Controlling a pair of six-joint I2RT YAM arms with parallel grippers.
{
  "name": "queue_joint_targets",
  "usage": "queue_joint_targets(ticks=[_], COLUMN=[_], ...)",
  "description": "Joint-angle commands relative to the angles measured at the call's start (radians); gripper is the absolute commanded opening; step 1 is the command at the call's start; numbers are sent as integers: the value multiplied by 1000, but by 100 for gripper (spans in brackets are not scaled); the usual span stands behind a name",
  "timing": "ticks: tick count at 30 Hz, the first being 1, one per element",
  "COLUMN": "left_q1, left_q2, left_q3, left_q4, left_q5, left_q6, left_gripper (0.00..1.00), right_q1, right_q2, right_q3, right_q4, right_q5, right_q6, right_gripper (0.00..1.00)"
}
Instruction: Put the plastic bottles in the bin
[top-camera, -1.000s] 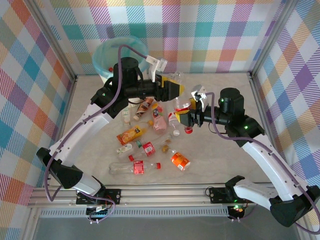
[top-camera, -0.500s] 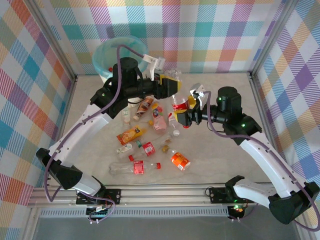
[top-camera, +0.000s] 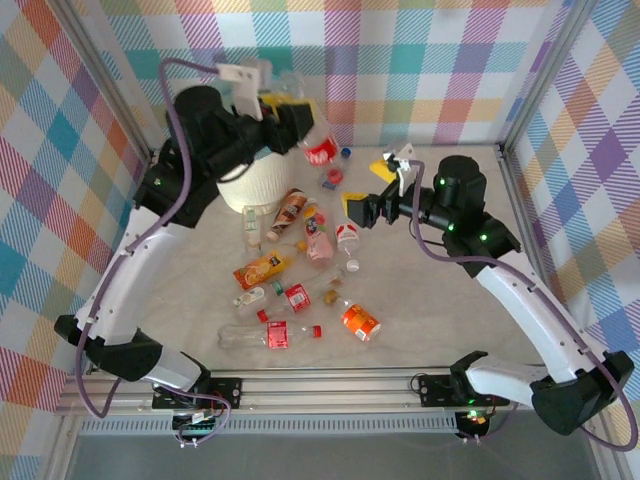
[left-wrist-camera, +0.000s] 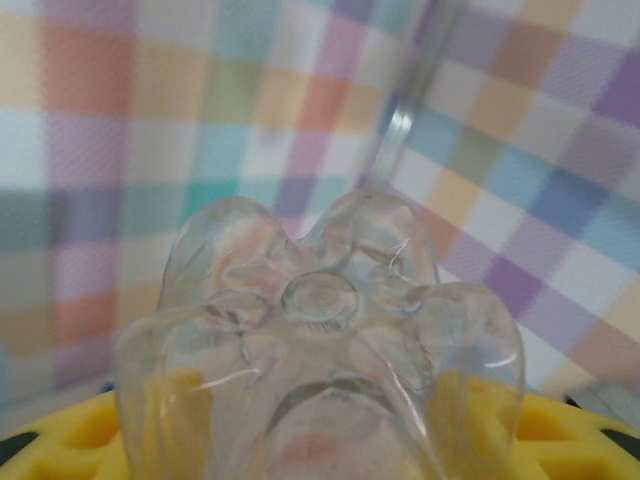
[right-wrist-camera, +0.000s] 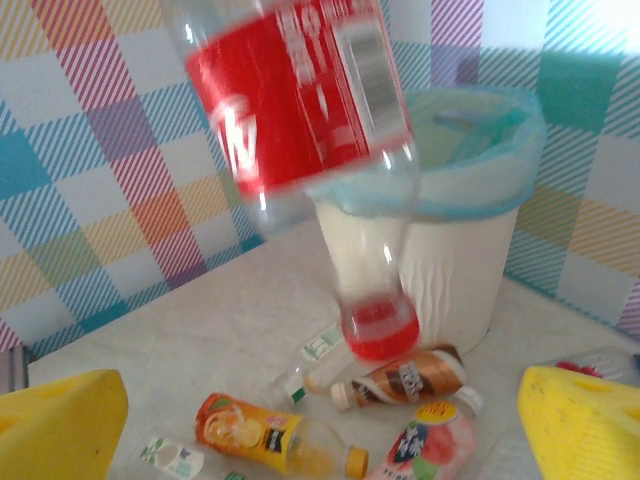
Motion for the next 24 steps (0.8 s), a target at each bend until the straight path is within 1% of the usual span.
queue_joint_targets(ticks=[1, 4, 6, 11, 14, 16, 19, 24], left_q1=[56, 120, 167, 294, 343, 369, 399, 416], left_q2=[69, 151, 198, 279, 314, 337, 362, 413], left_q3=[134, 249, 292, 318, 314, 312, 282, 210], left_q4=[-62, -94, -98, -44, -27, -29, -9, 18], left_q5=[-83, -93, -102, -119, -150, -165, -156, -133], left_q6=[77, 100, 107, 77, 67, 54, 39, 47], left_gripper=[41, 41, 41, 41, 41, 42, 42, 44], right_q1=[6, 6, 6, 14, 22, 27, 36, 44], right_q2=[44, 88, 111, 152, 162, 162, 157, 157], right_q3=[70, 114, 137, 157, 155, 148, 132, 115], right_q4=[44, 49, 56, 50, 28, 9, -9, -30], right_q5=[10, -16, -32, -44, -47, -47, -46, -41], right_q6=[-19, -6, 5, 28, 38, 41, 43, 42], right_gripper=[100, 100, 100, 100, 100, 100, 100, 100])
